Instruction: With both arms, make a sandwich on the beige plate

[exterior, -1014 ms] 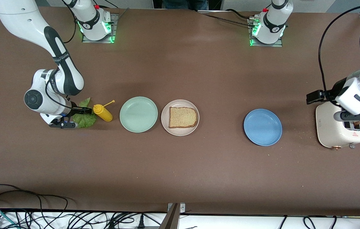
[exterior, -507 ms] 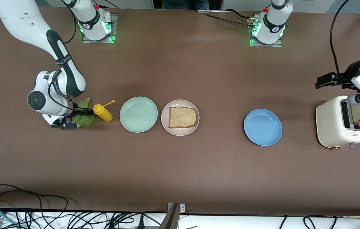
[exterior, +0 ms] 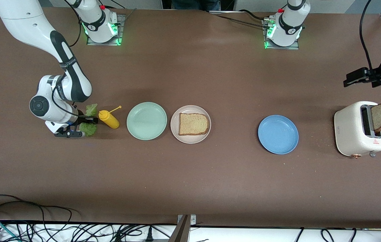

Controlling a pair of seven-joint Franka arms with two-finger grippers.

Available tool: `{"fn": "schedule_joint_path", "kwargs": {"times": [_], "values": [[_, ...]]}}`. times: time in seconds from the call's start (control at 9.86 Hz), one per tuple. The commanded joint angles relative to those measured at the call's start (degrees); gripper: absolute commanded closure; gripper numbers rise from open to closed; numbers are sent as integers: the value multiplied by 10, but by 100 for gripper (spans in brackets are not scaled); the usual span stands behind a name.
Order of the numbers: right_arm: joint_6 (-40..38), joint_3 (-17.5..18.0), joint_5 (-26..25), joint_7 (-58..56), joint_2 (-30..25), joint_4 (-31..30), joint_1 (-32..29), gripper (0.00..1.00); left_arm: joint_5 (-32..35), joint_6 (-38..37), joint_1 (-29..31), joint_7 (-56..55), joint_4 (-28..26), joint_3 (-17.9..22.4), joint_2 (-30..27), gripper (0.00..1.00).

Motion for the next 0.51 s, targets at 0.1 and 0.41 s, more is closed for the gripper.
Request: {"fn": "schedule_joint_path", "kwargs": {"times": [0.1,0.41], "values": [[-65,1,-2,-4,6,57,1,95,19,-28,6,12,-4,-7,-23,0],[-126,1,-2,-4,6,99,1,95,19,-34,10,19,3,-7,-20,0]]}}
